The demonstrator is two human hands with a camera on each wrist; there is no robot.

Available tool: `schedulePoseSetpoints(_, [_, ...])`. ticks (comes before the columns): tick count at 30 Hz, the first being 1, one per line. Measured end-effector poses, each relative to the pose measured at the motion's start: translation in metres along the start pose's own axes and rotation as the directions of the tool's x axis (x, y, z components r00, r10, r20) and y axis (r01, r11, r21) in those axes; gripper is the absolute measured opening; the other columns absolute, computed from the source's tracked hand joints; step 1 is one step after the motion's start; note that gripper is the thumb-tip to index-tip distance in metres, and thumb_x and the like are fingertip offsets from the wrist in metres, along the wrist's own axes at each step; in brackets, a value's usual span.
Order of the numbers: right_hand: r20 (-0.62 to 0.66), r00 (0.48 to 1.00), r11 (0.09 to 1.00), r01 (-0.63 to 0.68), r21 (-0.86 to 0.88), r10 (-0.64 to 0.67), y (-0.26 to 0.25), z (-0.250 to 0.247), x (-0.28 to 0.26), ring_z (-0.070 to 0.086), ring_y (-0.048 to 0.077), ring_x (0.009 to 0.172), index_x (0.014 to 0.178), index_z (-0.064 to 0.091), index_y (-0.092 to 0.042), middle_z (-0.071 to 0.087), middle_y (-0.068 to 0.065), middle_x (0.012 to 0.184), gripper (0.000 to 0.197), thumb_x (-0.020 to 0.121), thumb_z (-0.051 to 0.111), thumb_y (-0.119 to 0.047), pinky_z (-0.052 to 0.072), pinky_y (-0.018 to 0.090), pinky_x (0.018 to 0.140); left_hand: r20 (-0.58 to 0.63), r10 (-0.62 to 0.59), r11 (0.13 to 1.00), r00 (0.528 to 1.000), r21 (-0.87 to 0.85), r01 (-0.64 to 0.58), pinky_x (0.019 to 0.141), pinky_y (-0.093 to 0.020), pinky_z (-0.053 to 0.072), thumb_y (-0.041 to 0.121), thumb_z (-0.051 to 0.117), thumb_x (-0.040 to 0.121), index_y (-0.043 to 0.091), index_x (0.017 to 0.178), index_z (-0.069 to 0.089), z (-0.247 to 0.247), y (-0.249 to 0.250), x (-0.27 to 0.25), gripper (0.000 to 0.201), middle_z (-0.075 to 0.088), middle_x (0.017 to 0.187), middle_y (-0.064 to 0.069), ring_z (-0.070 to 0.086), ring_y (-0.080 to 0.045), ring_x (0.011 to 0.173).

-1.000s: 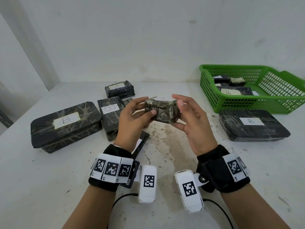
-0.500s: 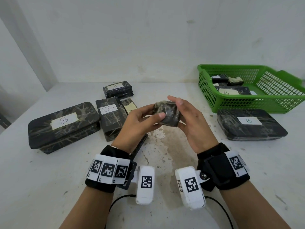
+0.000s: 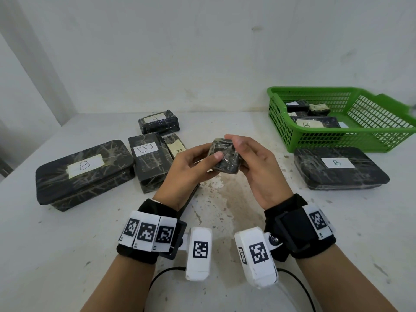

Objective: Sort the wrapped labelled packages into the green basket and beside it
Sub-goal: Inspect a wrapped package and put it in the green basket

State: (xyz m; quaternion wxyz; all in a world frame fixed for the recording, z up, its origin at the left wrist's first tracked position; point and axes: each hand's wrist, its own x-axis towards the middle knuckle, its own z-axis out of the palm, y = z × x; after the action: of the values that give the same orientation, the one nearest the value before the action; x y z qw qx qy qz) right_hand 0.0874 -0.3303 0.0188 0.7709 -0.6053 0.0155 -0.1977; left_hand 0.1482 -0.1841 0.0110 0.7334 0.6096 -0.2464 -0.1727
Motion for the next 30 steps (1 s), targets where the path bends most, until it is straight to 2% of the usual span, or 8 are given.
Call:
schedulePoseSetpoints(3, [-0.047, 0.997, 0.998, 0.057, 0.009, -0.056, 0.0015, 0.0019, 0.0003, 0.068, 0.015, 0.094, 0.095, 0.070, -0.007, 0.074, 0.003, 0.093, 0.030, 0.079, 0.065, -0.031, 0.055, 0.028, 0.085, 0.018, -0.002, 1.000, 1.000, 0.002, 0.002, 0.095, -0.039, 0.054, 0.043, 0.072, 0.074, 0.010, 0.125, 0.064, 0.0016, 0.0007, -0.0007, 0.062, 0.072, 0.115, -0.009, 0.067, -0.024, 0.112])
schedulePoseSetpoints(5, [-0.047, 0.997, 0.998, 0.066, 0.001, -0.065, 0.0016, 0.0014, 0.0006, 0.068, 0.015, 0.092, 0.094, 0.070, -0.006, 0.074, 0.003, 0.090, 0.029, 0.080, 0.065, -0.031, 0.055, 0.030, 0.086, 0.032, -0.009, 1.000, 0.999, -0.001, 0.009, 0.102, -0.044, 0.051, 0.045, 0.070, 0.075, 0.010, 0.126, 0.063, 0.0014, 0.0005, -0.0016, 0.062, 0.071, 0.117, -0.010, 0.065, -0.025, 0.115])
schedulePoseSetpoints(11, [-0.027, 1.000, 1.000, 0.016, -0.011, -0.016, 0.0011, 0.0004, 0.0007, 0.066, 0.012, 0.087, 0.092, 0.069, -0.008, 0.072, 0.001, 0.087, 0.036, 0.076, 0.067, -0.040, 0.054, 0.025, 0.080, 0.012, -0.003, 1.000, 1.000, 0.016, 0.003, 0.102, -0.049, 0.050, 0.045, 0.072, 0.072, 0.008, 0.129, 0.061, 0.0013, 0.0010, -0.0017, 0.068, 0.071, 0.118, -0.009, 0.066, -0.024, 0.114])
schedulePoseSetpoints(14, [-0.057, 0.997, 0.998, 0.054, -0.031, -0.056, 0.0023, 0.0016, 0.0002, 0.067, 0.011, 0.085, 0.092, 0.069, -0.008, 0.072, 0.002, 0.088, 0.029, 0.077, 0.068, -0.033, 0.054, 0.021, 0.072, 0.015, -0.004, 1.000, 1.000, 0.011, 0.003, 0.102, -0.048, 0.050, 0.043, 0.072, 0.074, 0.008, 0.131, 0.060, 0.0034, 0.0017, -0.0027, 0.068, 0.071, 0.119, -0.009, 0.066, -0.024, 0.114])
schedulePoseSetpoints(18, [-0.064, 0.997, 0.999, 0.040, -0.026, -0.041, 0.0014, 0.0017, 0.0007, 0.068, 0.013, 0.083, 0.092, 0.069, -0.010, 0.072, 0.004, 0.087, 0.028, 0.078, 0.067, -0.034, 0.055, 0.024, 0.070, 0.027, -0.014, 1.000, 1.000, 0.012, 0.014, 0.101, -0.040, 0.051, 0.030, 0.066, 0.084, 0.017, 0.121, 0.065, 0.0024, 0.0033, -0.0032, 0.039, 0.072, 0.116, -0.008, 0.067, -0.023, 0.113])
schedulePoseSetpoints(22, [-0.023, 1.000, 1.000, -0.007, -0.024, 0.006, 0.0005, -0.0018, 0.0021, 0.068, 0.011, 0.087, 0.095, 0.068, -0.010, 0.072, 0.000, 0.089, 0.032, 0.076, 0.067, -0.037, 0.054, 0.025, 0.076, 0.026, -0.016, 1.000, 1.000, 0.017, 0.016, 0.096, -0.034, 0.055, 0.034, 0.065, 0.084, 0.012, 0.126, 0.063, 0.0024, 0.0019, -0.0017, 0.048, 0.072, 0.117, -0.007, 0.067, -0.020, 0.112])
schedulePoseSetpoints(26, [-0.041, 0.998, 0.998, 0.044, -0.050, -0.046, 0.0019, -0.0006, 0.0011, 0.068, 0.009, 0.084, 0.099, 0.069, -0.005, 0.072, 0.001, 0.089, 0.019, 0.087, 0.066, -0.020, 0.053, 0.020, 0.070, 0.027, -0.022, 0.999, 0.999, -0.034, 0.023, 0.096, -0.035, 0.054, 0.043, 0.070, 0.075, 0.012, 0.127, 0.063, 0.0010, 0.0002, -0.0014, 0.061, 0.071, 0.119, -0.007, 0.065, -0.021, 0.115])
schedulePoseSetpoints(30, [-0.053, 0.998, 0.997, 0.038, -0.071, -0.042, 0.0029, -0.0010, 0.0016, 0.069, 0.011, 0.086, 0.104, 0.070, -0.002, 0.073, 0.004, 0.091, 0.026, 0.088, 0.066, -0.022, 0.054, 0.022, 0.070, 0.015, -0.038, 0.998, 0.999, -0.054, 0.039, 0.092, -0.031, 0.055, 0.032, 0.072, 0.080, 0.010, 0.126, 0.063, -0.0012, -0.0013, 0.0001, 0.052, 0.072, 0.118, -0.008, 0.066, -0.024, 0.115])
